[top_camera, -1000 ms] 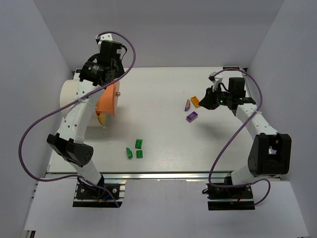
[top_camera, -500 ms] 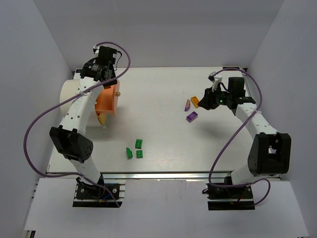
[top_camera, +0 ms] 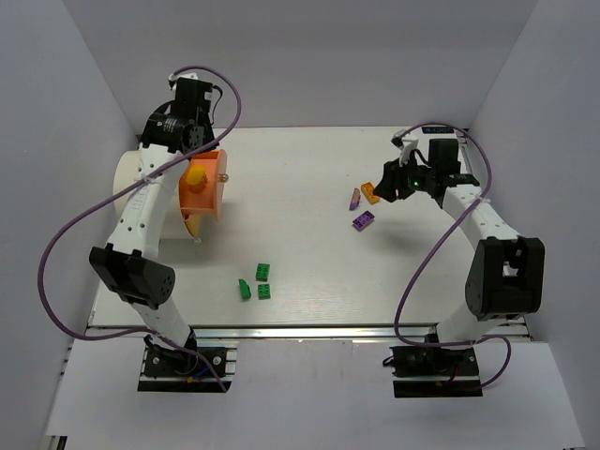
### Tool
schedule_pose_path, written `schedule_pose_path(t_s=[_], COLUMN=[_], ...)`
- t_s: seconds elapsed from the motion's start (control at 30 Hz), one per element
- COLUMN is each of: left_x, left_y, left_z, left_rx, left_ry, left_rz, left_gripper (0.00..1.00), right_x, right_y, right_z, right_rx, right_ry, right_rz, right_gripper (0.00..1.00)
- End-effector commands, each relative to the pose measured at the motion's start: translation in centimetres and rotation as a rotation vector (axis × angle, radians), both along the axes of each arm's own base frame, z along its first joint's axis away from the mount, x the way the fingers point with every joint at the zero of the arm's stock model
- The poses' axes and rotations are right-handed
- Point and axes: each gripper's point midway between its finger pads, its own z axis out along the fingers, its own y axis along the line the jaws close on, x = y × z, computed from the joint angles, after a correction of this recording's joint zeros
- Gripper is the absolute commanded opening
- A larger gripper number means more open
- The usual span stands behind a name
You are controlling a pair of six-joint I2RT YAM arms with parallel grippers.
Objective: Sort the legos into containers by color
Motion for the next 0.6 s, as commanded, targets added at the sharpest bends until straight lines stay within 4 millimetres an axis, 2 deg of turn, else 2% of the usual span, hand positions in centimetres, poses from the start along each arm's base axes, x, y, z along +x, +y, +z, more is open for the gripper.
schedule_pose_path(t_s=[0.0,0.07,0.1,0.13,0.17,0.2,0.23,0.27,0.3,0.33,0.37,0.4,0.43,0.47,0.5,0.57], left_x=[-0.9,-1.7,-1.4,-2.6,-3.0,-2.9,-3.7,-4.7,-4.9,-5.1,-5.6,-6.1,-6.3,-6.5,-6.9,-7.1], left_y=[-0.8,-2.7,-3.7,-5.3,-6.2,-7.0,-8.3,-8.6,-8.9,-9.1,-9.6,-9.6,-9.6,-9.6,-10.0,-10.0], left_z=[5.1,7.1,7.2,8.6,8.9,8.6,9.1,10.3,11.1,10.6,10.9,11.5,11.5,11.4,11.1,10.7], left_rx=[-0.076,-0.156,-0.192,-0.258,-0.291,-0.321,-0.384,-0.408,-0.425,-0.449,-0.471,-0.480,-0.486,-0.491,-0.497,-0.502], left_ry=[-0.139,-0.199,-0.227,-0.266,-0.284,-0.301,-0.314,-0.352,-0.389,-0.382,-0.393,-0.411,-0.412,-0.407,-0.395,-0.383], left_rz=[-0.057,-0.158,-0.203,-0.298,-0.342,-0.373,-0.436,-0.463,-0.476,-0.478,-0.508,-0.511,-0.513,-0.515,-0.521,-0.520], left_gripper=[0.28,0.22,0.22,0.26,0.33,0.41,0.56,0.62,0.67,0.73,0.73,0.74,0.74,0.75,0.75,0.76], right_x=[2.4,3.6,4.7,5.3,6.1,6.7,7.3,7.7,7.8,8.7,9.1,9.2,9.3,10.0,9.8,10.5], right_y=[-1.1,-2.0,-2.2,-2.2,-2.7,-2.5,-2.7,-2.7,-2.6,-2.5,-2.7,-2.0,-2.1,-1.9,-1.5,-1.2], right_z=[0.4,-1.6,-0.9,-2.8,-3.5,-3.0,-4.7,-5.2,-5.7,-6.2,-6.7,-7.0,-8.4,-8.2,-9.5,-9.6], right_rx=[-0.075,-0.143,-0.166,-0.203,-0.242,-0.262,-0.287,-0.319,-0.337,-0.352,-0.380,-0.400,-0.422,-0.432,-0.452,-0.458], right_ry=[-0.039,0.005,-0.012,0.030,0.046,0.056,0.093,0.097,0.112,0.113,0.113,0.108,0.139,0.128,0.156,0.149], right_rz=[-0.058,-0.109,-0.124,-0.122,-0.145,-0.143,-0.140,-0.143,-0.140,-0.143,-0.150,-0.131,-0.125,-0.125,-0.107,-0.102], right_gripper=[0.54,0.52,0.52,0.53,0.54,0.54,0.56,0.58,0.61,0.65,0.68,0.70,0.74,0.75,0.76,0.77])
